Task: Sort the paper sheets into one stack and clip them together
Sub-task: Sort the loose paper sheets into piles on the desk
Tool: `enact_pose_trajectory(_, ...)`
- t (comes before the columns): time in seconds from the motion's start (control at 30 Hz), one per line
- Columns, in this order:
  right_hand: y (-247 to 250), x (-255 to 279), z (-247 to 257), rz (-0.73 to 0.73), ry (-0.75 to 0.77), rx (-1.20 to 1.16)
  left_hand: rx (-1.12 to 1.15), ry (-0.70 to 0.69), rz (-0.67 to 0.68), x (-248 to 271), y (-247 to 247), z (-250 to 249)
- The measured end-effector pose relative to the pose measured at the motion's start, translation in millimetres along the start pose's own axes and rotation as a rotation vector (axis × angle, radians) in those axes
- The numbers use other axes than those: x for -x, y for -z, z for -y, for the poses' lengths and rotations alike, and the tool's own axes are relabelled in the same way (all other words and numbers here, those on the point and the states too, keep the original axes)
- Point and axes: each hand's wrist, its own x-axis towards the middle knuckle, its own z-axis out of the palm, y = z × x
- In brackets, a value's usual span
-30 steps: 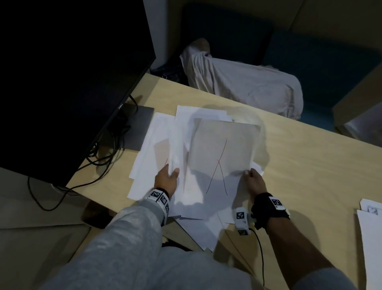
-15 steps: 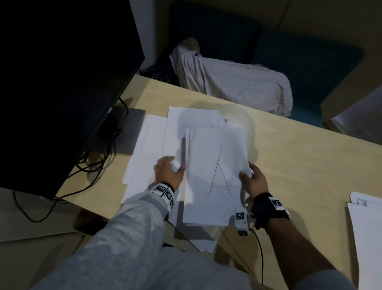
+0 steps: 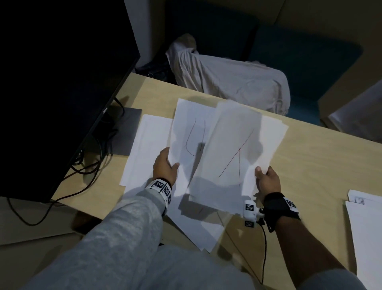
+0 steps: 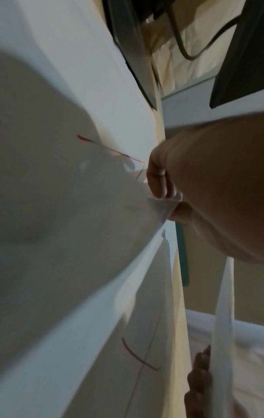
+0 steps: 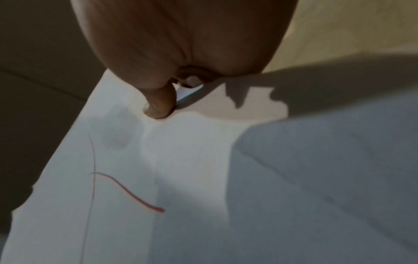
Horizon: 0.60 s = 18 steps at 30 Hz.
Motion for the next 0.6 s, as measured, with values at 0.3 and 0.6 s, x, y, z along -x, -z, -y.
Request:
enact_pose_trajectory(0.3, 16, 0, -5, -0.208, -0.200, -0.315, -0.215, 0.034, -0.140, 3, 13, 17)
enact_pose_trajectory(0.6, 29, 12, -38, -0.167, -0.224, -0.295, -0.183, 0.083, 0.296, 33, -12, 4)
